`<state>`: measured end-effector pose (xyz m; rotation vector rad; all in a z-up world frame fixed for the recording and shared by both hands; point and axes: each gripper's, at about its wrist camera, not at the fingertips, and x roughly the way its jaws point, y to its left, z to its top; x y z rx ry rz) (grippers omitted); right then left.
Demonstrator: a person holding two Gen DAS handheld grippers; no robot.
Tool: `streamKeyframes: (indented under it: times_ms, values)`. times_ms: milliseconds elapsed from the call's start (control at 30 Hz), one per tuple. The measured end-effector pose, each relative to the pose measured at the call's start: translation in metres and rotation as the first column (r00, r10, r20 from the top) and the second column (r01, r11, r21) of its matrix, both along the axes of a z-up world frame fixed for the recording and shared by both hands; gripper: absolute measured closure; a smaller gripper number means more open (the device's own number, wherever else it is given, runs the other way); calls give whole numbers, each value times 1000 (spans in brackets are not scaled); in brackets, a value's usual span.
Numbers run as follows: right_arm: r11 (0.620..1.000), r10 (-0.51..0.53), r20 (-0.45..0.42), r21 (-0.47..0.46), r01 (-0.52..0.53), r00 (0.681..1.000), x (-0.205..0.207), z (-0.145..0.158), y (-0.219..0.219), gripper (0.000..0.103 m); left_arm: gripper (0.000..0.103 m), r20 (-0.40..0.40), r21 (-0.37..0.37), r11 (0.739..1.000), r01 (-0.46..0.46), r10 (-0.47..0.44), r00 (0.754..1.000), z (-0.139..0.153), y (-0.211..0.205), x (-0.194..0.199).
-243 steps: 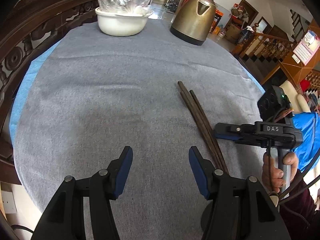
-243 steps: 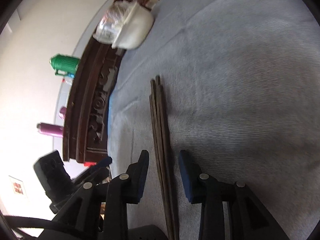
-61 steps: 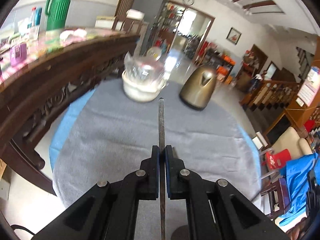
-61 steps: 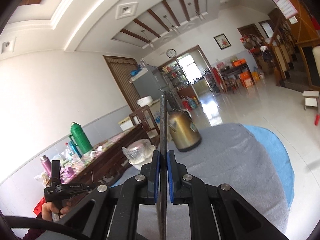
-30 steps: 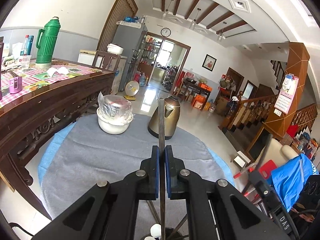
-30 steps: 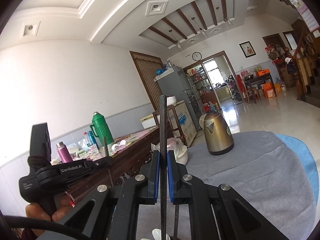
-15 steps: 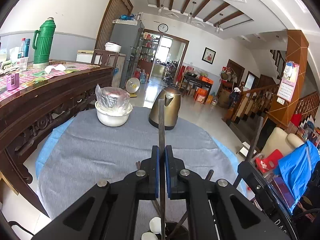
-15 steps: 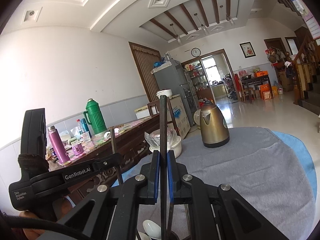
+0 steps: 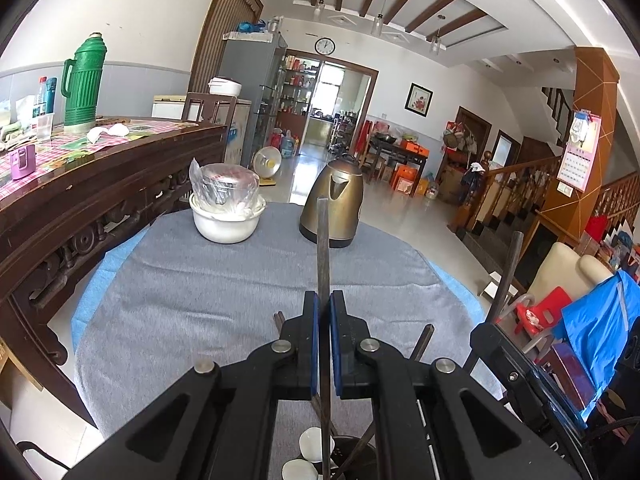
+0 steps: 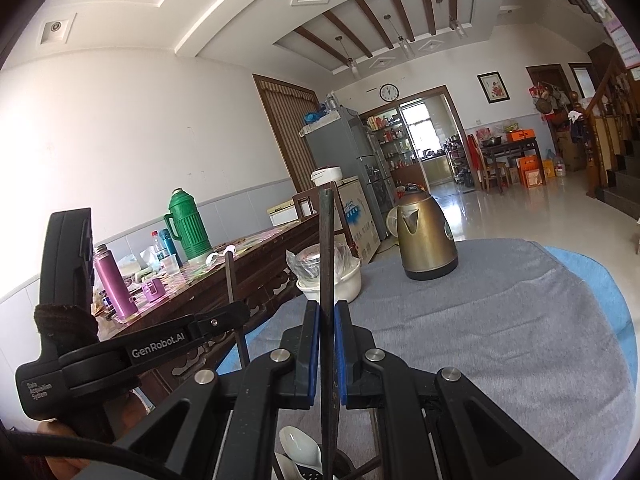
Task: Organize utensils
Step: 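Insert both chopsticks into the black cup and open both grippers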
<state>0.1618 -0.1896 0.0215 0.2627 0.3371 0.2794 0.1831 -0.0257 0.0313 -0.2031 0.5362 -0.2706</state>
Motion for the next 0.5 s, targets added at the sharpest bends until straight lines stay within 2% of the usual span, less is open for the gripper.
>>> streamKeyframes:
  times_ms: [500]
  values:
    - [1000, 11, -25, -4, -11, 1000, -4, -5, -3, 95, 97, -46, 13, 1000, 24, -23, 999, -11, -2, 5]
